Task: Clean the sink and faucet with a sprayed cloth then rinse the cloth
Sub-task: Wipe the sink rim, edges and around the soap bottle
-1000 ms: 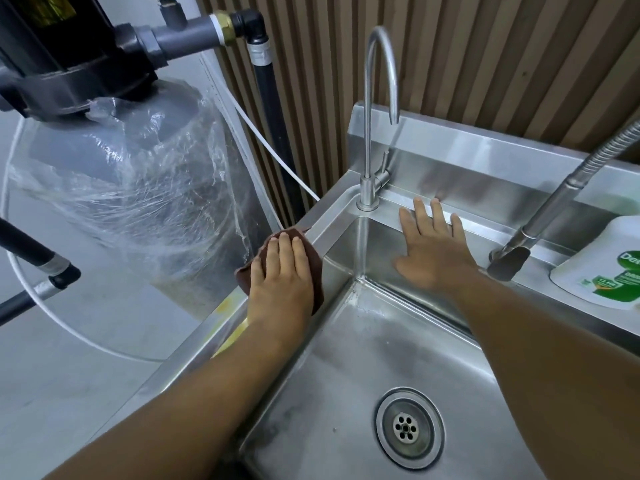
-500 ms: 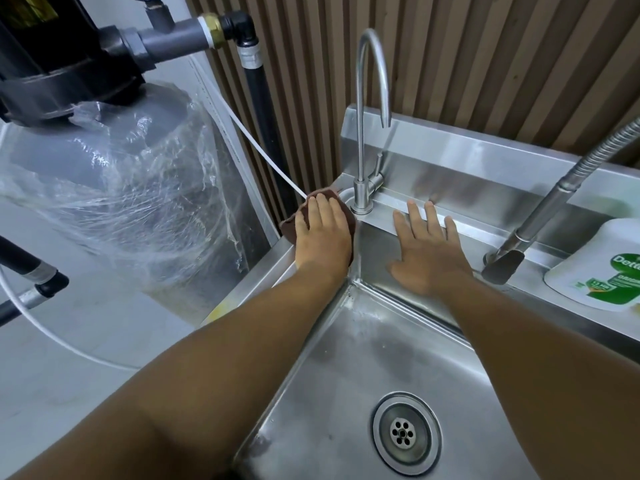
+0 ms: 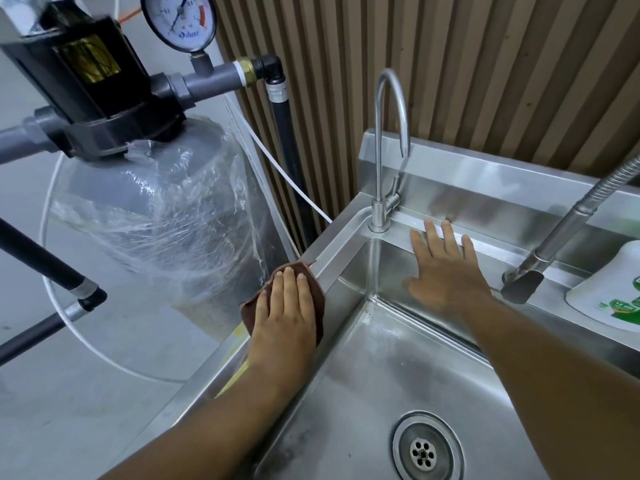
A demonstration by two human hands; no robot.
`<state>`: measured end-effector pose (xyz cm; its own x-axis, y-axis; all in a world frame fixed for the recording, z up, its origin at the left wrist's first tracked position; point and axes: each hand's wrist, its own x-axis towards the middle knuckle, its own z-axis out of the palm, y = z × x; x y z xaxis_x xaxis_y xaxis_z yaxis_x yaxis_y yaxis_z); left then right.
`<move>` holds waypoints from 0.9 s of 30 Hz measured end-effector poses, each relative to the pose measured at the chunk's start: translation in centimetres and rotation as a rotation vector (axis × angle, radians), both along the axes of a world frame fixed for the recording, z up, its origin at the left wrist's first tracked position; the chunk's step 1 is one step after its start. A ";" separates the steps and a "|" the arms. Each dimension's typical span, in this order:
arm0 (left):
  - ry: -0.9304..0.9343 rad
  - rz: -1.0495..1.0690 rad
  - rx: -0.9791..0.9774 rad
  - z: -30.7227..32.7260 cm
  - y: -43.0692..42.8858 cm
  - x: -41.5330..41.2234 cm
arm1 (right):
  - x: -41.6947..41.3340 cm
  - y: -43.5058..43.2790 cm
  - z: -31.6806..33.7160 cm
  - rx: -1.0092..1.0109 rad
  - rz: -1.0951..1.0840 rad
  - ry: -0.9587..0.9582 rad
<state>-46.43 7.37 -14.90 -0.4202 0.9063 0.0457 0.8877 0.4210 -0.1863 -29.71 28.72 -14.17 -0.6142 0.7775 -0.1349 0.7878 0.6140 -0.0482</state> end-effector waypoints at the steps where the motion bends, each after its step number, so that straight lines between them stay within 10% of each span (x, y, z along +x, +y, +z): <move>1: -0.044 0.028 -0.016 0.5 1.3 0.0 | 0.0 0.0 0.0 -0.004 -0.003 0.000; 17: -0.248 -0.197 -0.165 2.8 18.2 -2.4 | -0.6 -0.1 -0.2 -0.007 -0.065 -0.036; 27: -0.200 -0.303 -0.162 2.5 14.6 -3.1 | -0.9 -0.3 0.1 -0.009 -0.084 -0.076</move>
